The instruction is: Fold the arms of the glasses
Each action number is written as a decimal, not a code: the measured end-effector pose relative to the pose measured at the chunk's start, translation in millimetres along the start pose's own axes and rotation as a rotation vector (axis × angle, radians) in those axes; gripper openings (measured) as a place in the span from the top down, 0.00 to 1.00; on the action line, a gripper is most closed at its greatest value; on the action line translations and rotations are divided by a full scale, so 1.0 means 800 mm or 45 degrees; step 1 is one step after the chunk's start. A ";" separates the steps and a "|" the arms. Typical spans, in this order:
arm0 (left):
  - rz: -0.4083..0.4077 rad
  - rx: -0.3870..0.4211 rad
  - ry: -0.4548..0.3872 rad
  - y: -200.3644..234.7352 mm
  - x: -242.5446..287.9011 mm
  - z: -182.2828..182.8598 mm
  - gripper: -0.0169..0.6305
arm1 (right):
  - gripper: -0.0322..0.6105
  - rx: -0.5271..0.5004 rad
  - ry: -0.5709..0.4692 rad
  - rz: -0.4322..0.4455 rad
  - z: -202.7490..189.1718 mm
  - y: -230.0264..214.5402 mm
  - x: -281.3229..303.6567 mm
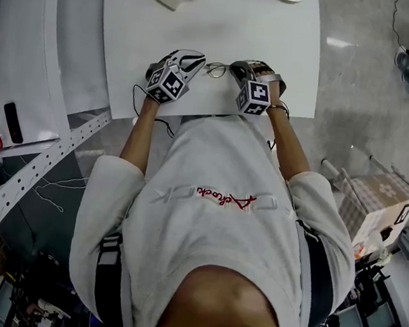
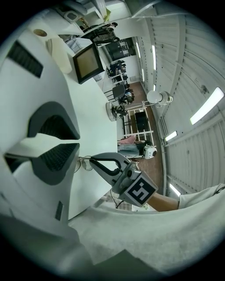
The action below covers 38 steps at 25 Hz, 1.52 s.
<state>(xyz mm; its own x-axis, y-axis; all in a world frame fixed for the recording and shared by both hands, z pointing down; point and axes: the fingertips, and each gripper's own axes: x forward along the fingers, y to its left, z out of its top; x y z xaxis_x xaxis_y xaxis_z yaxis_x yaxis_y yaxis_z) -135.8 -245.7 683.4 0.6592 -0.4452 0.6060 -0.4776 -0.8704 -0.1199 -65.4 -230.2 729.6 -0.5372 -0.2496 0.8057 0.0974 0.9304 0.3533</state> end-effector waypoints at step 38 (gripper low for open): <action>-0.024 0.058 -0.094 -0.020 -0.006 0.029 0.89 | 0.94 0.152 0.013 -0.180 0.016 -0.009 -0.035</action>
<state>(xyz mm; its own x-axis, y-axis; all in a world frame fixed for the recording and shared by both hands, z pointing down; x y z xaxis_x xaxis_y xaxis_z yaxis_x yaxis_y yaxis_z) -117.7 -234.5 664.2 0.7095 -0.4415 0.5493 -0.4391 -0.8866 -0.1454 -61.5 -226.5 698.2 -0.5298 -0.3821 0.7571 -0.0790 0.9111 0.4046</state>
